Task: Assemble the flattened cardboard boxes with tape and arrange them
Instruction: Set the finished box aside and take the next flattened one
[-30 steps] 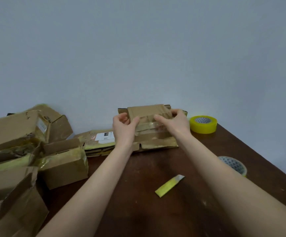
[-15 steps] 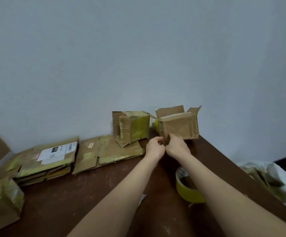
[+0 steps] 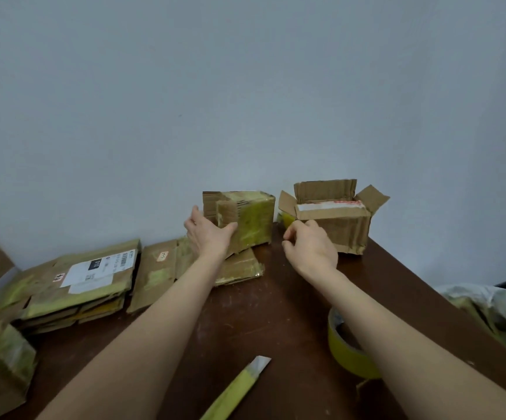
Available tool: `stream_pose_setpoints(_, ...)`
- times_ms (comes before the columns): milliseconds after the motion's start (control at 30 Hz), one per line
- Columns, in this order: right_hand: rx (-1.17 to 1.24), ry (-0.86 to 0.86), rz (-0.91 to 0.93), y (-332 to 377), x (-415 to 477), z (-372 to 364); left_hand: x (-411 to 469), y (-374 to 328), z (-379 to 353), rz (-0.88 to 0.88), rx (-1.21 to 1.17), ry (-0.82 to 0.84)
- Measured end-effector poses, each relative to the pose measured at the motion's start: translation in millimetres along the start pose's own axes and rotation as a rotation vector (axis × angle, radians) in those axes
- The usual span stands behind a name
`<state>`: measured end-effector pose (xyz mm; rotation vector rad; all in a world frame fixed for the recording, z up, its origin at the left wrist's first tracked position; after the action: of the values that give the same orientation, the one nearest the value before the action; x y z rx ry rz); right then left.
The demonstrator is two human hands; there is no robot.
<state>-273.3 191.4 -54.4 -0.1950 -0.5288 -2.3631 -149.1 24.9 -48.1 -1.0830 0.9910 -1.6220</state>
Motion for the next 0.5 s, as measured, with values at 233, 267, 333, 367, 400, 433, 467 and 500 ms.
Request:
stream_pose_setpoints(233,-0.004,0.236,0.034,29,2,-36,-4,-6,-52,0.064,-0.358,0.351)
stream_pose_setpoints(267,0.008,0.267,0.023,33,3,-43,-6,-8,-54,0.010,-0.272,0.397)
stream_pose_setpoints(333,0.068,0.317,-0.024,34,6,-52,0,-3,-43,-0.103,-0.068,0.372)
stream_pose_setpoints(367,0.114,0.338,-0.055,36,8,-58,5,1,-27,-0.152,0.016,0.331)
stream_pose_setpoints(400,0.164,0.361,-0.094,37,9,-63,11,8,-8,-0.190,0.087,0.295)
stream_pose_setpoints(433,0.213,0.385,-0.135,39,9,-68,17,14,13,-0.226,0.158,0.269)
stream_pose_setpoints(467,0.264,0.408,-0.173,42,10,-73,22,21,35,-0.245,0.241,0.251)
stream_pose_setpoints(500,0.313,0.429,-0.210,45,10,-78,26,31,57,-0.245,0.319,0.239)
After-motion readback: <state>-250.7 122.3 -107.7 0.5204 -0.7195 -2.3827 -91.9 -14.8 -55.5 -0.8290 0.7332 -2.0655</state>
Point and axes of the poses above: each hand's wrist, its own x-axis towards the middle knuckle, its own z-axis out of the back of the hand, y = z × x, the point moved 5 cm from there along x, towards the middle knuckle, and after that the axes turned 15 degrees about -x, right-handed, at the moved point
